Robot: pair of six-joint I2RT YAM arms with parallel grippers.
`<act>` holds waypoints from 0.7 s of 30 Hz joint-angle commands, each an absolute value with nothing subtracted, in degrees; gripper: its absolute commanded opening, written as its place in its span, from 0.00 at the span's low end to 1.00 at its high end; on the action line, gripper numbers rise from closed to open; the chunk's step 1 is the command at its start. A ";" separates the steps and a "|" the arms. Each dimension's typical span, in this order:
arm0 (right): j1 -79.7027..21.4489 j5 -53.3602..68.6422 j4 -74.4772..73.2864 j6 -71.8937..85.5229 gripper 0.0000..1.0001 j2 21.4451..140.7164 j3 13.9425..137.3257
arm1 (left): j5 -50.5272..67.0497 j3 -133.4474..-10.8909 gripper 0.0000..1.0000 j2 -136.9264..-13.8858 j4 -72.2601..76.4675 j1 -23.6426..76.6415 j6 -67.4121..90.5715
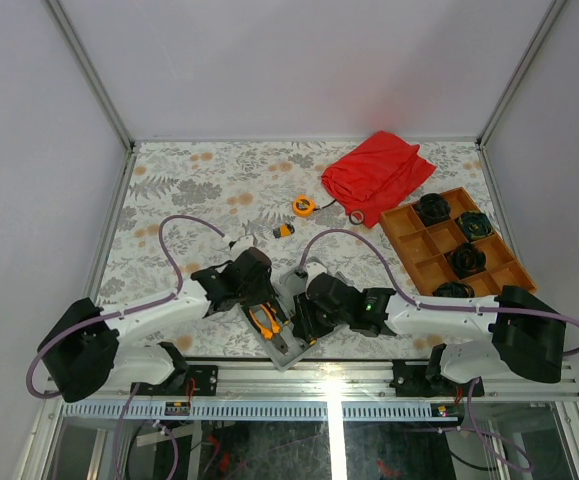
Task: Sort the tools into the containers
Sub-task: Adjust the screwdriver in the storage box.
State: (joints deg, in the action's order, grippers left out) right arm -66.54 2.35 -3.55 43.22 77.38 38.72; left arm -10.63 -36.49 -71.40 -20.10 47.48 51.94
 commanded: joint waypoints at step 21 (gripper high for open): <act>-69.41 2.81 -6.48 42.21 0.31 84.92 44.36 | -8.30 -34.20 0.30 -75.36 -14.24 46.76 50.72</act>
State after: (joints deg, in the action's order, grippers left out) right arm -67.92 4.71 -4.40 43.03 82.67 40.10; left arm -9.17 -35.03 -74.11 -16.97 47.07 51.33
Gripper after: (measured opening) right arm 0.316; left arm 0.310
